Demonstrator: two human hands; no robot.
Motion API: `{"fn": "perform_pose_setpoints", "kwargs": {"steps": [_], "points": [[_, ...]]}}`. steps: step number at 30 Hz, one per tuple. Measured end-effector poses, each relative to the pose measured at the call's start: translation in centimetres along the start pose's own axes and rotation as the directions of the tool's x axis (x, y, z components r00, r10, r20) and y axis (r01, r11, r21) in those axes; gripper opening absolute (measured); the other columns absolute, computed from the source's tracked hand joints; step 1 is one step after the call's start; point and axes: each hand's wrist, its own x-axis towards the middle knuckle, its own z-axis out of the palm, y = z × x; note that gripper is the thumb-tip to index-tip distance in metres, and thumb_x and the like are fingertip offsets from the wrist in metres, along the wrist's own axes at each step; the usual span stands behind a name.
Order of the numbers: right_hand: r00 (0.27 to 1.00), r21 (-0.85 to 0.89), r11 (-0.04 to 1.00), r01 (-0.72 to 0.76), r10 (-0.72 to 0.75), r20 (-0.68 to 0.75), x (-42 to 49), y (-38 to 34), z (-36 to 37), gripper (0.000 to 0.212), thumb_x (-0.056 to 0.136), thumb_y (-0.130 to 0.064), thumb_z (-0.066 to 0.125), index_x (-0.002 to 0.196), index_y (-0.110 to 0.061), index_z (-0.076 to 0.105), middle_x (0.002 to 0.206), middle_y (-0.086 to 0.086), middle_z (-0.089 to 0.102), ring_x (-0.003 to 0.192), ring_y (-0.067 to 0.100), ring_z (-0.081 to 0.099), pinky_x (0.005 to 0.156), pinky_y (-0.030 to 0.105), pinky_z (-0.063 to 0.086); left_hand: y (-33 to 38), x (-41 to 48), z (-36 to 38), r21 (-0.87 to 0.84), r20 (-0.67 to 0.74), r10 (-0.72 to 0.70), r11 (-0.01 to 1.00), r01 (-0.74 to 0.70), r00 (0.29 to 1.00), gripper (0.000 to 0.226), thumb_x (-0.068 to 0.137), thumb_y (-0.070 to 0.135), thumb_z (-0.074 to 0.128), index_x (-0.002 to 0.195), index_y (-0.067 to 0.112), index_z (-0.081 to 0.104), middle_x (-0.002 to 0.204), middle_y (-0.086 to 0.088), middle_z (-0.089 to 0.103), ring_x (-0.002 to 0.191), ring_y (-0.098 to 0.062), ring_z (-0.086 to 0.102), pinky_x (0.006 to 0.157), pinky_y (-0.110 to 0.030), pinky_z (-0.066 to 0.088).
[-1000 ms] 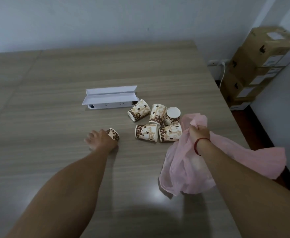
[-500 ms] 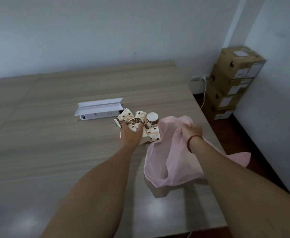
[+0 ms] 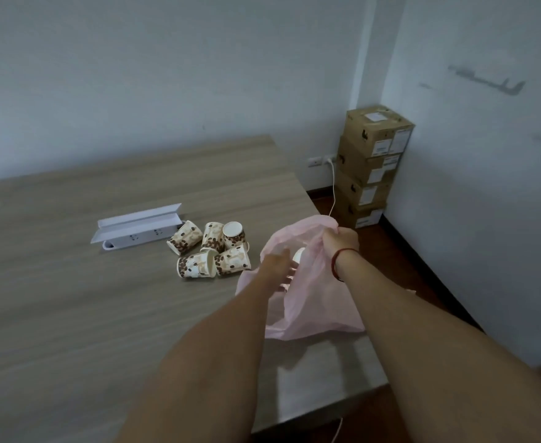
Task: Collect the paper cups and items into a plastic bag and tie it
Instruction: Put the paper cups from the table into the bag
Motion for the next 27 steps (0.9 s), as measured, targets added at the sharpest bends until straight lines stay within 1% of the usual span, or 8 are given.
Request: {"fn": "perform_pose_setpoints", "kwargs": {"steps": [4,6,8,12,17,22,24,27], "points": [[0.999,0.040,0.999,-0.035,0.037,-0.033,1.8,0.4,0.4,0.034,0.089,-0.013,0.046,0.117,-0.002,0.062,0.115,0.016,0.066,0.090,0.027,0.062,0.062,0.025,0.042,0.0,2.3,-2.1,0.147,-0.077,0.029,0.989,-0.017,0.997,0.027,0.091,0.026,0.048,0.078,0.009,0.065,0.075,-0.006,0.064,0.060,-0.019,0.057,0.057,-0.025,0.041],[0.999,0.046,0.998,-0.051,0.052,-0.017,2.6,0.4,1.6,0.037,0.089,-0.012,0.045,0.122,-0.001,0.059,0.117,0.017,0.065,0.092,0.026,0.062,0.068,0.027,0.044,-0.3,3.8,-4.1,0.287,-0.167,0.108,0.956,-0.056,0.980,0.023,0.086,0.018,0.051,0.081,0.003,0.069,0.074,-0.012,0.063,0.064,-0.024,0.059,0.056,-0.028,0.044],[0.998,0.028,0.998,-0.064,0.065,-0.027,3.5,0.4,3.0,0.038,0.090,-0.013,0.045,0.124,-0.001,0.057,0.116,0.016,0.064,0.084,0.022,0.057,0.063,0.025,0.042,-1.2,5.6,-6.3,0.440,-0.255,0.177,0.896,-0.049,0.951,0.022,0.083,0.012,0.053,0.086,-0.001,0.070,0.086,-0.020,0.069,0.083,-0.029,0.068,0.071,-0.033,0.052],[0.997,-0.024,0.997,-0.075,0.074,-0.019,5.9,0.7,6.3,0.036,0.091,-0.017,0.043,0.120,-0.002,0.057,0.093,0.010,0.057,0.072,0.020,0.053,0.046,0.020,0.033,-2.4,8.8,-9.7,0.656,-0.249,0.200,0.754,0.013,0.948,0.044,0.079,0.013,0.068,0.122,0.012,0.061,0.124,-0.008,0.063,0.120,-0.028,0.057,0.093,-0.029,0.040],[0.992,-0.045,0.991,-0.124,0.124,-0.007,7.8,1.5,9.8,0.020,0.094,-0.016,0.044,0.076,-0.008,0.048,0.068,0.002,0.046,0.078,0.022,0.050,0.047,0.019,0.030,-3.8,12.1,-10.8,0.844,-0.133,0.216,0.537,-0.004,0.967,0.065,0.076,0.040,0.071,0.134,0.021,0.051,0.128,-0.007,0.060,0.127,-0.029,0.052,0.112,-0.044,0.034],[0.989,-0.094,0.985,-0.146,0.148,0.012,8.3,2.3,10.6,0.015,0.092,-0.019,0.041,0.098,-0.013,0.053,0.078,0.004,0.055,0.059,0.010,0.049,0.045,0.021,0.033,-4.6,13.3,-10.5,0.921,-0.131,0.234,0.388,0.031,0.963,0.078,0.076,0.041,0.073,0.143,0.031,0.034,0.139,-0.008,0.047,0.133,-0.028,0.042,0.113,-0.040,0.028],[0.990,-0.117,0.984,-0.136,0.139,0.021,8.2,2.4,10.4,0.023,0.091,-0.018,0.041,0.104,-0.009,0.057,0.086,0.007,0.057,0.060,0.010,0.049,0.047,0.021,0.034,-4.9,13.4,-10.3,0.924,-0.129,0.203,0.380,0.044,0.971,0.081,0.078,0.045,0.072,0.146,0.028,0.031,0.143,-0.009,0.042,0.137,-0.028,0.039,0.116,-0.042,0.024],[0.991,-0.111,0.985,-0.130,0.134,0.026,7.6,2.2,9.5,0.028,0.090,-0.018,0.040,0.109,-0.006,0.058,0.092,0.009,0.056,0.070,0.020,0.054,0.055,0.024,0.037,-5.4,12.9,-10.0,0.873,-0.149,0.163,0.486,0.052,0.975,0.071,0.080,0.047,0.069,0.138,0.017,0.041,0.139,-0.006,0.051,0.132,-0.024,0.046,0.113,-0.042,0.028]]}}
